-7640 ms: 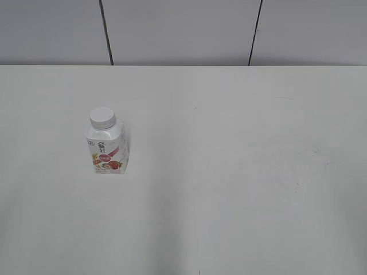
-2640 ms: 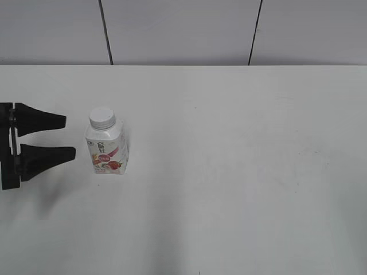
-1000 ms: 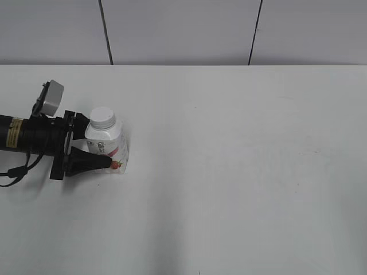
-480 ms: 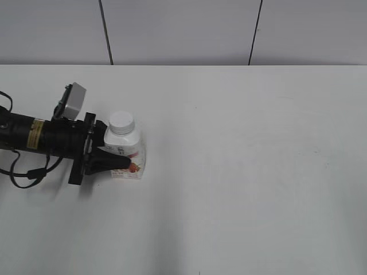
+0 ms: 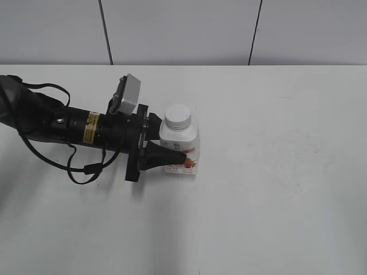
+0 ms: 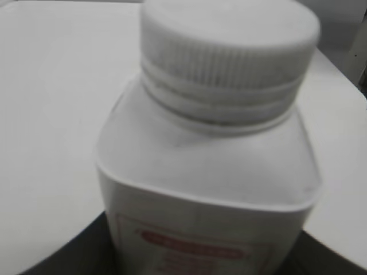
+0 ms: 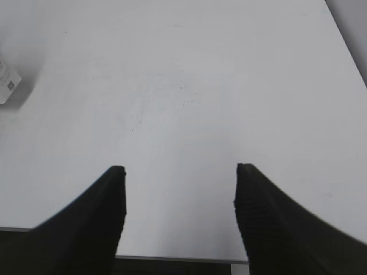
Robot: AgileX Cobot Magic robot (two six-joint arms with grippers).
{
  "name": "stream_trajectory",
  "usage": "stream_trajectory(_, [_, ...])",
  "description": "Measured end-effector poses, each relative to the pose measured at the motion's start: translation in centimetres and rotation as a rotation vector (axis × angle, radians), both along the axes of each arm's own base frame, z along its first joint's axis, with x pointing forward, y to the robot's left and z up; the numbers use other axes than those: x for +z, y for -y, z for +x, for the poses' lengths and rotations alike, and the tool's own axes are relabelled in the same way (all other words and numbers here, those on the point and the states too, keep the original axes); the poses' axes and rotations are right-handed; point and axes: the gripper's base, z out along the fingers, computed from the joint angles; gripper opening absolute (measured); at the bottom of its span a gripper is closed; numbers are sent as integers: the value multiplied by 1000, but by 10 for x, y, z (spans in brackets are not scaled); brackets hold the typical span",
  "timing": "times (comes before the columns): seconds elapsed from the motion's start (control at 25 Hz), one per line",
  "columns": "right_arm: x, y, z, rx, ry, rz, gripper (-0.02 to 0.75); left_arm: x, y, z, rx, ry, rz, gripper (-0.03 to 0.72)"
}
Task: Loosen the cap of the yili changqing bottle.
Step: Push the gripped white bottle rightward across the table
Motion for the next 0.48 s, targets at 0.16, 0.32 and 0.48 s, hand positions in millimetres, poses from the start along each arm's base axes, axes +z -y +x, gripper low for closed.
stream_trajectory(0.16, [0,0,0,0,0,0,480,2,16,0,43,-3,-19,366])
stream_trajectory(0.32, [0,0,0,0,0,0,480,-7,20,1,75,-16,10,365])
stream_trajectory(0.48, [0,0,0,0,0,0,480,-24,18,1,98,-42,56,365])
